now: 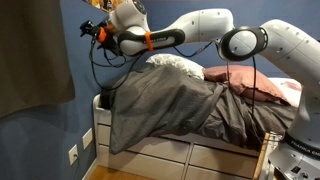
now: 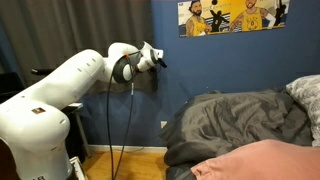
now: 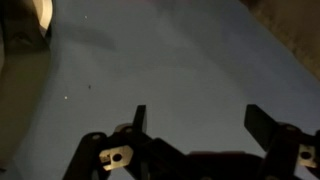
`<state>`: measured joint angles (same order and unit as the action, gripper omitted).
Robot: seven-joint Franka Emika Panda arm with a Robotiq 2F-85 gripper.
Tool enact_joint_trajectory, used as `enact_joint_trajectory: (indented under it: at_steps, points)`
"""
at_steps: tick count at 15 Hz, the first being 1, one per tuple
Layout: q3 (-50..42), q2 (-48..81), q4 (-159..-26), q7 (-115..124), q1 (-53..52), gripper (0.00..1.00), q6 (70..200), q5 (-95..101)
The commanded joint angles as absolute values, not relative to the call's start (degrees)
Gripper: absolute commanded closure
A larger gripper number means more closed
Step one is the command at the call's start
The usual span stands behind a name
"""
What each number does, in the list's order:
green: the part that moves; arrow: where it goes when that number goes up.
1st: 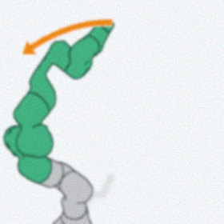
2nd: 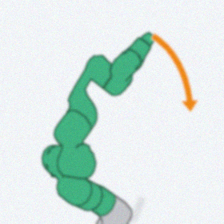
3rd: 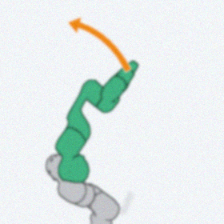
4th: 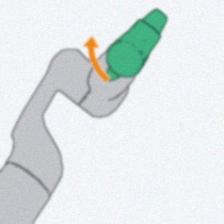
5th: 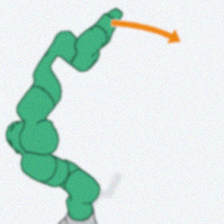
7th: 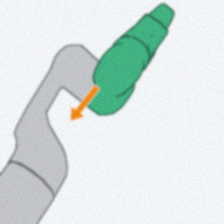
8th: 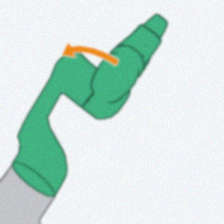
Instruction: Pull up the grey covers
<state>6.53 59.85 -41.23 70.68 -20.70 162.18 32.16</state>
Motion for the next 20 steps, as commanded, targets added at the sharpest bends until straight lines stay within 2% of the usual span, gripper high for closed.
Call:
enact_joint_trajectory:
  at_steps: [1, 7, 11, 20]
  points:
    - [18.7, 50.0, -52.6, 54.5, -13.9, 0.00, 162.9, 33.6]
    - [41.5, 39.1, -66.5, 27.0, 0.5, 0.00, 162.5, 29.0]
    - [58.4, 35.1, -76.8, 11.9, 13.7, 0.00, 161.1, 26.3]
    - [82.2, 22.2, -102.6, 12.7, 46.4, 0.00, 166.4, 23.9]
